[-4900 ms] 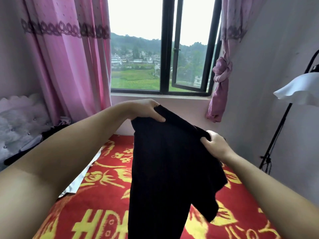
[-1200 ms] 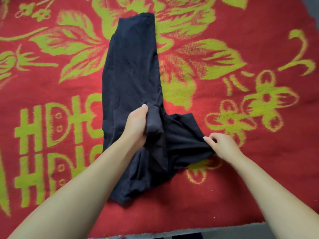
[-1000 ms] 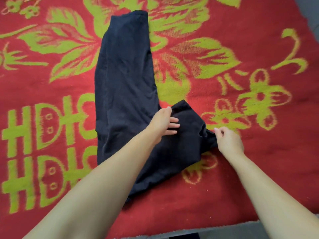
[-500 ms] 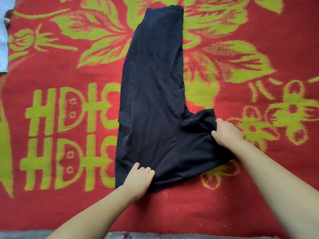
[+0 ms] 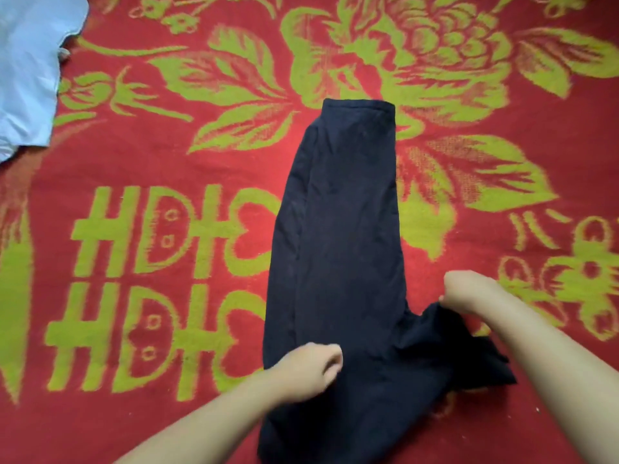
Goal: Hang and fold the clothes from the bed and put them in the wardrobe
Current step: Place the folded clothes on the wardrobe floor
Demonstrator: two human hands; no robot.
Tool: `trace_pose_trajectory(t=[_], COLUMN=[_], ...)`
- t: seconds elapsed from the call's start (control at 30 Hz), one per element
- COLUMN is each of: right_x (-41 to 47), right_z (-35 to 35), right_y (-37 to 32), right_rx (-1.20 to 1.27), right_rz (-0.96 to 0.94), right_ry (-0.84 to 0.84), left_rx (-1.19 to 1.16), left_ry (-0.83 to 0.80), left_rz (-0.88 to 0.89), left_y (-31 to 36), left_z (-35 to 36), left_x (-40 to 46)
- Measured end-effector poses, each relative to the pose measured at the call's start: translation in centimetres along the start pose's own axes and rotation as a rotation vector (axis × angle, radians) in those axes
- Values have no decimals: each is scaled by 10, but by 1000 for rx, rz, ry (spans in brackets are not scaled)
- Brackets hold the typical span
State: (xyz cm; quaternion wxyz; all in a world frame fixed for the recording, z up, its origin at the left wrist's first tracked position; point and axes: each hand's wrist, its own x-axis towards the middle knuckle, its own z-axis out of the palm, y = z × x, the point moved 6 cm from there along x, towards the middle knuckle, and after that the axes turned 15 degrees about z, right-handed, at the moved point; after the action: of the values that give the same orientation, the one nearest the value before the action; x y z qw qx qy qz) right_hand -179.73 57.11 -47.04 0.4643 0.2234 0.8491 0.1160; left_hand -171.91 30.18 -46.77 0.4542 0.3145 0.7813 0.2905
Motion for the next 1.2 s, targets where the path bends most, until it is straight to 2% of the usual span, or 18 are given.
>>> trace_pose_trajectory(t=[0.07, 0.13, 0.2, 0.27, 0.33, 0.43, 0.53, 0.57, 0.63, 0.7, 0.73, 0.77, 0.83, 0.9, 1.0, 1.1, 1.2], right_x=[7, 13, 26, 45, 67, 88, 90, 88, 85, 88, 90, 92, 94, 99, 101, 85, 42], right_z=[-41, -72, -92, -107, -122, -141, -137, -130, -120, -117, -118, -119, -118, -117, -122, -139, -161], right_y=[-16, -40, -66, -87, -97, -104, -116, -120, -126, -127, -128, -128, -129, -129, -122, -109, -98], right_rx=[335, 677, 946, 1133, 1227, 1208, 1187, 1177, 1181, 1205, 1217, 1228, 1255, 1288, 1362, 1604, 1786], right_rz=[-39, -105, -130, -112, -40, 96, 107, 95, 61, 53, 53, 52, 41, 35, 33, -65, -261], right_ry=[150, 187, 136, 91, 129, 291, 539, 636, 786, 868, 894, 912, 900, 821, 712, 692, 772], left_rx=[60, 169, 241, 304, 356, 318, 321, 280, 40, -193, -210, -141, 188, 452, 621, 685, 512], left_ry=[296, 519, 643, 695, 686, 611, 567, 589, 663, 692, 659, 611, 540, 544, 515, 494, 572], left_rz=[-16, -43, -82, -119, -189, -258, -176, -79, 111, 99, 60, 49, 98, 233, 455, 562, 576], left_y=[-12, -23, -33, -43, -58, -83, -93, -88, -75, -69, -65, -58, -32, -3, 27, 43, 61], left_z=[-82, -160, -222, -263, -285, -300, -317, -323, -337, -353, -360, -366, -376, -378, -373, -375, -382], left_x=[22, 47, 70, 91, 113, 146, 176, 184, 197, 211, 218, 225, 231, 225, 195, 163, 132])
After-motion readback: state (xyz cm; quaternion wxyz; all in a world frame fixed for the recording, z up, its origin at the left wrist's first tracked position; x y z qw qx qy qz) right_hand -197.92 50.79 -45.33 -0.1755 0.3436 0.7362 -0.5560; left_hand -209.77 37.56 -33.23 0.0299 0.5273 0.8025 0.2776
